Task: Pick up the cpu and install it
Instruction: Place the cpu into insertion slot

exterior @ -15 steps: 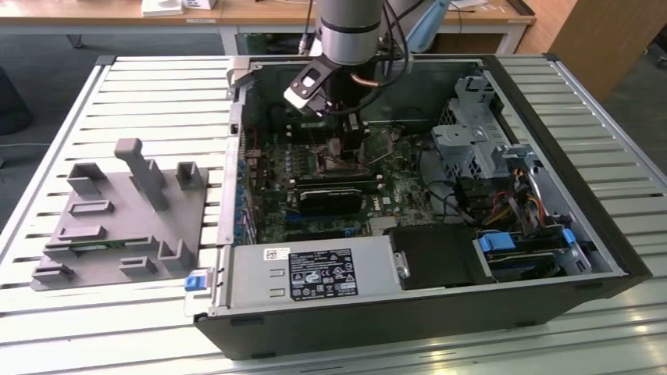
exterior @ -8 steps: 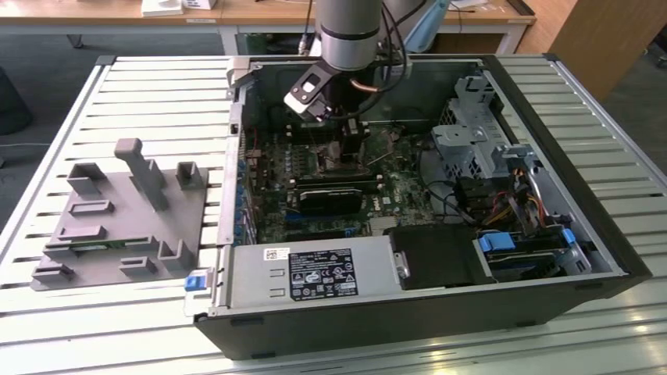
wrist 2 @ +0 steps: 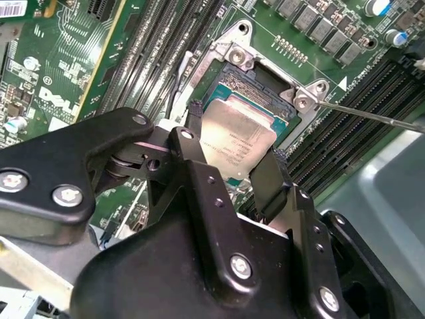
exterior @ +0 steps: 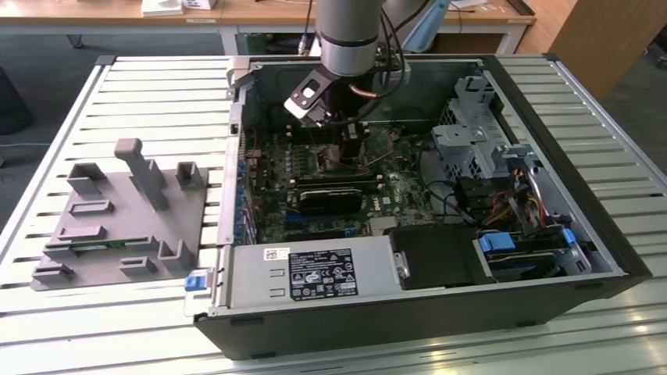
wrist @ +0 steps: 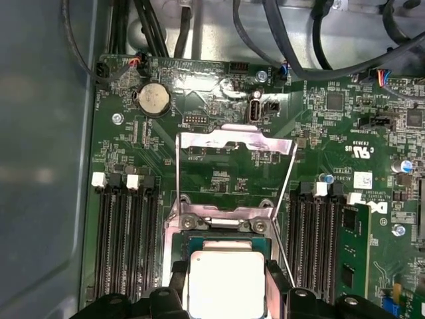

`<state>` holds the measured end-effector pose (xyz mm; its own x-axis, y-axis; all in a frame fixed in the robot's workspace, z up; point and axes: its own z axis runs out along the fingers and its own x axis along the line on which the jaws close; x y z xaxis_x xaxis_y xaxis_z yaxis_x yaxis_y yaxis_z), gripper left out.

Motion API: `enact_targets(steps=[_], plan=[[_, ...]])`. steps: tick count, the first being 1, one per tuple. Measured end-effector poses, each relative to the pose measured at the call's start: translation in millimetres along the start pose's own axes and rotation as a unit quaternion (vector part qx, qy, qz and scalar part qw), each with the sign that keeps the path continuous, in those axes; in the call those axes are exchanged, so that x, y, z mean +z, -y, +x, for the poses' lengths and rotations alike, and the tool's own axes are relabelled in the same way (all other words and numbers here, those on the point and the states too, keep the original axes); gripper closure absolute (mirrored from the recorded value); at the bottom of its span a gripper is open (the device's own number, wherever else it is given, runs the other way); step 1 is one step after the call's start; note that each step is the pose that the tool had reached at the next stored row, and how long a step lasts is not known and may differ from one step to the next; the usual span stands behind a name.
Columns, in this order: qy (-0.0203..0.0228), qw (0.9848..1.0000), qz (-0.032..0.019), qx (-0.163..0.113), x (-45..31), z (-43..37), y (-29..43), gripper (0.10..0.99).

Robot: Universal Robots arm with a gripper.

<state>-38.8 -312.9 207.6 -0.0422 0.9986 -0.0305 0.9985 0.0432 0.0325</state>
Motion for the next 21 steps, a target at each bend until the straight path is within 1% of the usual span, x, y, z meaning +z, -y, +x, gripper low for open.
enact_targets(steps=[6, 16, 21], plan=[[0.0005, 0.9999, 0.0004, 0.013, 2.5, 0.2, 2.2, 0.545], [-0.0008, 0.9999, 0.0004, 0.012, 7.4, 0.3, 2.5, 0.545], [-0.0012, 1.0, 0.0002, 0.006, 8.7, 0.4, 2.8, 0.545]])
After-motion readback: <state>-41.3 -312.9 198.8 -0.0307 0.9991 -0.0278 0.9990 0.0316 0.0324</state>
